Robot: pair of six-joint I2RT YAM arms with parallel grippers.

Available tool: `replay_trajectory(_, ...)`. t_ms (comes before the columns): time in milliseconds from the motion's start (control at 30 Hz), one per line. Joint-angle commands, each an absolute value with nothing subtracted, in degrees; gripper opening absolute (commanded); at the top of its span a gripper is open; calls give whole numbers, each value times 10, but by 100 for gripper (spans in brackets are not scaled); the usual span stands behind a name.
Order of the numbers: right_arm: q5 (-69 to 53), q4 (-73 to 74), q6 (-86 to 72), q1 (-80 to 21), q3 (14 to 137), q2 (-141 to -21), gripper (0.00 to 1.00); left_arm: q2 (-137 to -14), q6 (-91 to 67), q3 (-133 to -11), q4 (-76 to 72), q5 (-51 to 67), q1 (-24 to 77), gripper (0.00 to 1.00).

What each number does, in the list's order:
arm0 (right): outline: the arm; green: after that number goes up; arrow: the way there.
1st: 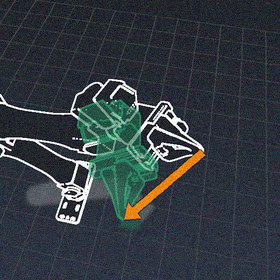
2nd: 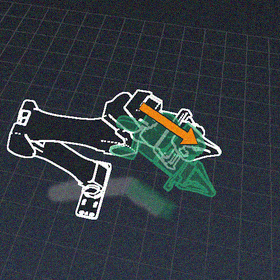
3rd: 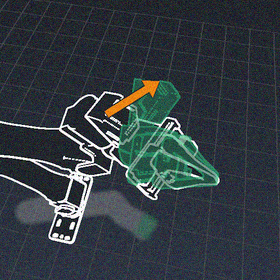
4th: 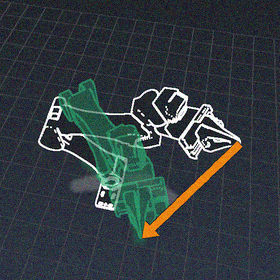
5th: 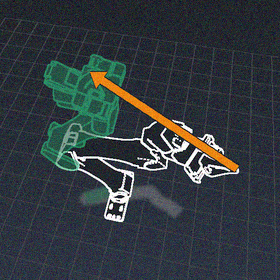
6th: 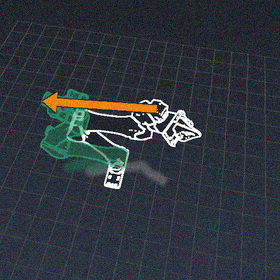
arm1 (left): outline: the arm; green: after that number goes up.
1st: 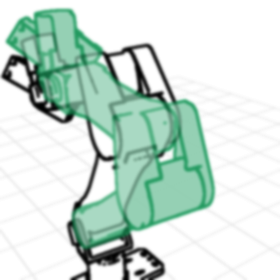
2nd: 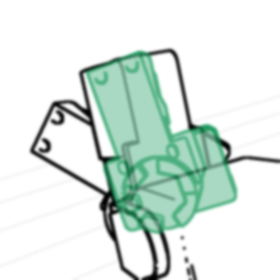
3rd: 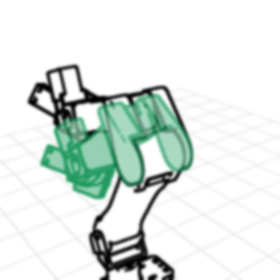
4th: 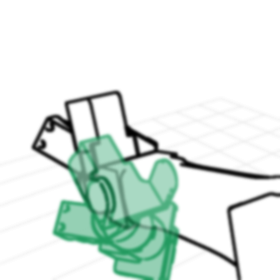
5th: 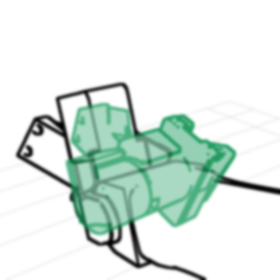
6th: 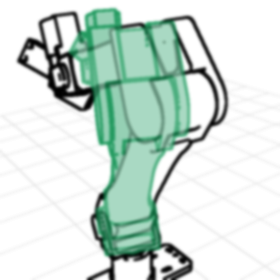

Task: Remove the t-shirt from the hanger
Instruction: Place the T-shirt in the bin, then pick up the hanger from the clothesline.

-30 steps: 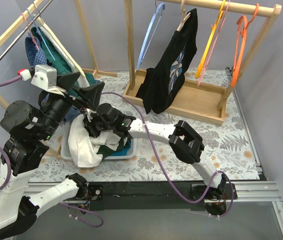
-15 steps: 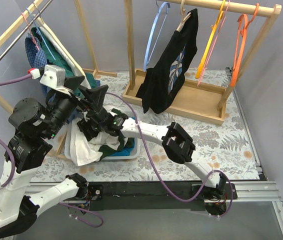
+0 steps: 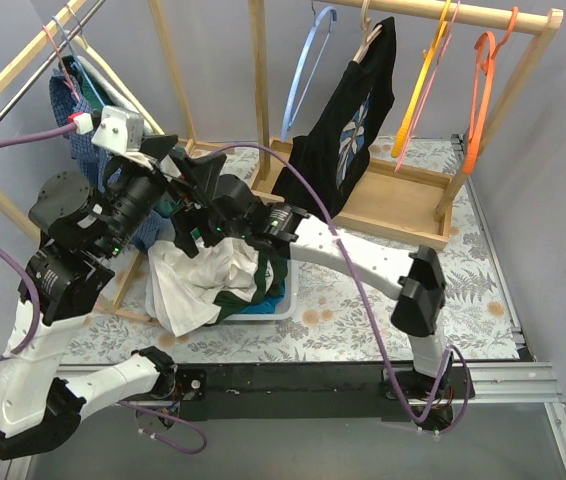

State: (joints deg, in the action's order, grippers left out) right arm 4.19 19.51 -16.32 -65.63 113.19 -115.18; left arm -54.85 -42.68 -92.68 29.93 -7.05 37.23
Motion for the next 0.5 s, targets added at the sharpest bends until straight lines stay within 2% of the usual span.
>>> replay_trajectory(0, 91, 184, -167, -658, 1049, -1060, 93, -580, -421, -968, 312, -41, 370, 98)
replay_trajectory(100, 111, 173, -168, -663, 949, -985, 98, -609, -422, -988, 323, -5, 370, 98)
replay_trajectory(300, 172, 147, -184, -682, 730, -804, 98, -655, -423, -1012, 301, 53, 370, 98)
replay_trajectory(467, 222, 187, -221, -694, 639, -685, 98, -700, -431, -1027, 249, 97, 370, 98)
